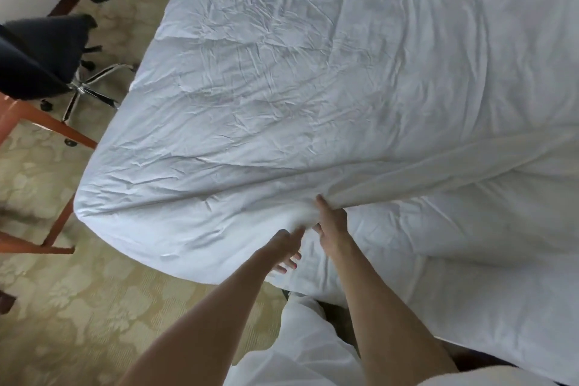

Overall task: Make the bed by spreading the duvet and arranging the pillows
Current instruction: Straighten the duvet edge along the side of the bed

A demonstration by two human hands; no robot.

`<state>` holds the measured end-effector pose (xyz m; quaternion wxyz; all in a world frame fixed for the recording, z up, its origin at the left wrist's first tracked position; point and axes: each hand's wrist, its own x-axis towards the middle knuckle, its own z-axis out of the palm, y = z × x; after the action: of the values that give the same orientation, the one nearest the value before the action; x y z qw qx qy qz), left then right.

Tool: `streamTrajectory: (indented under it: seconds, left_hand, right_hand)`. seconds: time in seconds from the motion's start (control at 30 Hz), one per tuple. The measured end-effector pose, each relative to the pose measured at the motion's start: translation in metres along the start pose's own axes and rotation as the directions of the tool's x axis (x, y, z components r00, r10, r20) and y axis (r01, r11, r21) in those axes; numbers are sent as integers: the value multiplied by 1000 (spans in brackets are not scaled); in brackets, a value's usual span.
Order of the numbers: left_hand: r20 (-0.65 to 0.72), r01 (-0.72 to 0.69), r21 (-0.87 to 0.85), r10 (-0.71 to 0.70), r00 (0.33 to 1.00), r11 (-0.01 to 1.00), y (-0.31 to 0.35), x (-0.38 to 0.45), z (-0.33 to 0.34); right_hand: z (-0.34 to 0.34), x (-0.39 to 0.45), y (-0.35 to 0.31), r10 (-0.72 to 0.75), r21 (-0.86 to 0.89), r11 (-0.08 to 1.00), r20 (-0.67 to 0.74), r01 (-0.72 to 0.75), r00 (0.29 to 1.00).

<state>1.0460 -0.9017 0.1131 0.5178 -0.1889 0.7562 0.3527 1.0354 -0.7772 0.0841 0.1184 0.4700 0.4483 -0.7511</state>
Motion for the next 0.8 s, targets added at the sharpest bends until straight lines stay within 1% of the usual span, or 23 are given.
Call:
streamTrajectory:
  seconds: [0.03,0.07,0.1,0.13,0.17,0.2,0.23,0.27,0.3,0.33,0.37,0.4,0.47,0.57,0.63,0.7,0.77,0.8]
  left_hand:
    - [60,18,-119,-11,998,993,3,-3,-3]
    - [130,38,-274,-2,992,961,6,-7,-6]
    - [166,51,-448,27,986,893,8,-9,-11]
    - [155,51,-632,61,986,773,10,-9,-19]
    - [109,40,-798,80,991,601,13,-8,-29]
    - [56,17,-921,88,994,389,16,-7,-41]
    - [14,-3,-985,95,995,174,19,-7,-54]
    - [-7,-5,-1000,114,993,-16,21,-9,-68]
    - [-9,12,-988,136,991,-153,23,-13,-80]
    - [0,40,-965,151,988,-260,22,-16,-89]
    - [18,70,-938,154,988,-339,20,-20,-97]
    - [24,79,-922,148,989,-380,18,-24,-106]
    - [-4,48,-901,118,993,-432,8,-27,-123]
    - [-35,-20,-854,20,999,-520,-17,-25,-157]
    - [-54,-65,-837,-36,998,-543,-36,-28,-184]
    - [-94,-106,-842,-49,994,-529,-55,-29,-216]
    - [-151,-155,-875,-45,988,-459,-72,-30,-247]
    - [-179,-176,-894,-31,983,-413,-78,-32,-260]
  right_hand:
    - [7,-5,-9,-24,11,1000,4,24,1000]
    - [14,-8,-19,-42,8,999,9,42,999]
    - [20,-13,-30,-57,-2,998,8,57,998]
    - [26,-15,-40,-68,-10,998,-3,68,998]
    - [31,-17,-50,-73,-12,997,-11,73,997]
    - [36,-17,-57,-77,-15,997,-11,77,997]
    - [41,-19,-65,-89,-16,996,-4,89,996]
    - [46,-20,-72,-105,-7,994,10,105,994]
    - [51,-22,-76,-119,6,993,27,119,993]
    - [56,-24,-78,-129,22,991,34,128,991]
    - [61,-26,-80,-147,45,988,31,146,989]
    - [66,-30,-83,-166,63,984,13,165,986]
    - [77,-39,-94,-213,61,975,-35,214,977]
    - [90,-42,-106,-233,37,971,-101,238,967]
    - [95,-45,-108,-236,62,967,-140,246,962]
    - [101,-50,-108,-244,96,959,-197,267,949]
    - [109,-55,-106,-251,129,948,-261,291,932]
    - [115,-56,-103,-244,161,942,-272,294,931]
